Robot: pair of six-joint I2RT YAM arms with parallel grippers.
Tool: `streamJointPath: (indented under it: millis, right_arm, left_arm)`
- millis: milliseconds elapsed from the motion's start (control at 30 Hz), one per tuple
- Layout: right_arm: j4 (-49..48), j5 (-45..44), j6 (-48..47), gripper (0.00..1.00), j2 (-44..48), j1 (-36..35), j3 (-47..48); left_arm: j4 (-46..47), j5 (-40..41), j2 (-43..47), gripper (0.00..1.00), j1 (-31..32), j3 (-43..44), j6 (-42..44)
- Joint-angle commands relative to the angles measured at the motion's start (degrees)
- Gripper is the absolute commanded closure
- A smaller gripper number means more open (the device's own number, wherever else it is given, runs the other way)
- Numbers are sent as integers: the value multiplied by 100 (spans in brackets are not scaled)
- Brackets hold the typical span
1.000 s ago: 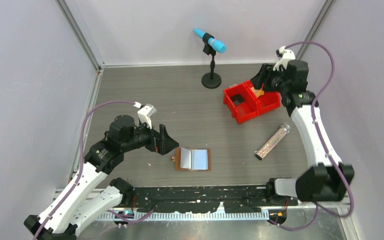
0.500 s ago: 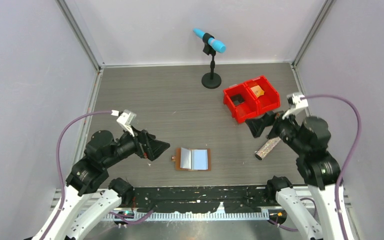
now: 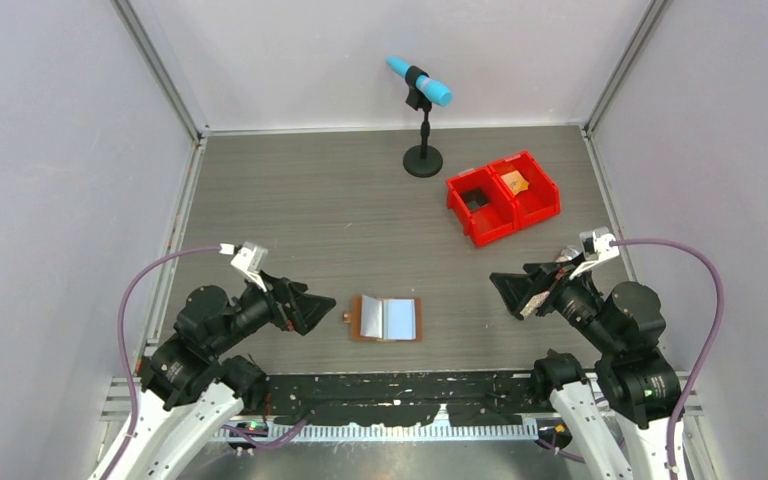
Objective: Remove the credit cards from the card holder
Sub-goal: Reset both arms
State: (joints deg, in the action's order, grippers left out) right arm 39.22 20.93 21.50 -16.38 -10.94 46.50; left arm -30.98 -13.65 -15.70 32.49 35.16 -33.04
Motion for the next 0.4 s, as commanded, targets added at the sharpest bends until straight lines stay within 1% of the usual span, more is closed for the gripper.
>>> streamJointPath:
  millis: [0, 367]
  right_arm:
    - [-90, 123, 200, 5, 55, -31, -31]
    - [-19, 99, 211, 5, 184, -29, -2]
  left_arm:
    - [525, 67, 189, 1, -15, -45, -1]
    - [564, -43, 164, 1, -15, -44, 59]
